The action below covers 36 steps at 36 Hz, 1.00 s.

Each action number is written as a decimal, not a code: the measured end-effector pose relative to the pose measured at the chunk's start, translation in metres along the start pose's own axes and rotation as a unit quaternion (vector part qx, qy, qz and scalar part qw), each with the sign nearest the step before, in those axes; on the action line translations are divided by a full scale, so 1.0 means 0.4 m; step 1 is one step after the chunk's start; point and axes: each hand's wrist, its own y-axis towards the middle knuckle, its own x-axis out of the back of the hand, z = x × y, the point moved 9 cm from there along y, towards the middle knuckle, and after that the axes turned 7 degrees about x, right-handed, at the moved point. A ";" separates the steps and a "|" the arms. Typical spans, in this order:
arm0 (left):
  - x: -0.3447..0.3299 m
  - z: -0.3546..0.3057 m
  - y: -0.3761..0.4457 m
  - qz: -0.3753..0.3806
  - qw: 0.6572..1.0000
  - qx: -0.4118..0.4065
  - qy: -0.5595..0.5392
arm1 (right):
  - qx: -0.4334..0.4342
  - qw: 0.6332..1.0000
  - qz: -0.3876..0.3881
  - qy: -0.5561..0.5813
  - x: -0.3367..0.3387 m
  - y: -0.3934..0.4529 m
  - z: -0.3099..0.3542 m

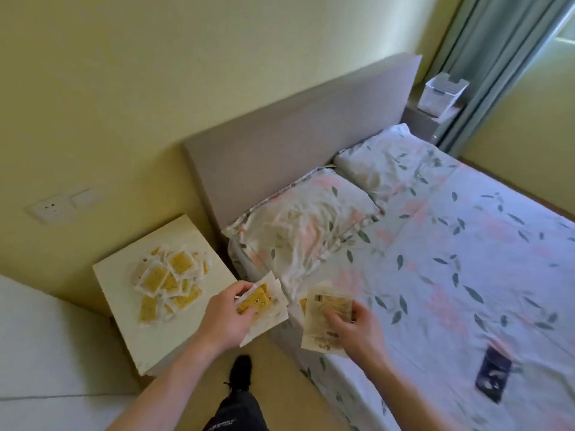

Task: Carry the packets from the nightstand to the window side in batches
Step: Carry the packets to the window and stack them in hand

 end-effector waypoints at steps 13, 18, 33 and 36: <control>-0.515 -0.451 -0.049 0.187 0.966 -0.131 0.120 | -0.059 0.973 -0.213 0.063 0.600 -0.185 -0.214; -0.750 -0.614 -0.139 0.244 0.928 -0.211 0.184 | -0.077 0.939 -0.319 0.102 0.796 -0.349 -0.302; -1.295 -0.863 -0.732 0.357 0.871 -0.312 0.127 | -0.086 0.860 -0.475 0.168 1.257 -0.961 -0.601; -1.351 -0.850 -0.857 0.363 0.879 -0.293 0.097 | -0.080 0.861 -0.473 0.170 1.344 -1.103 -0.662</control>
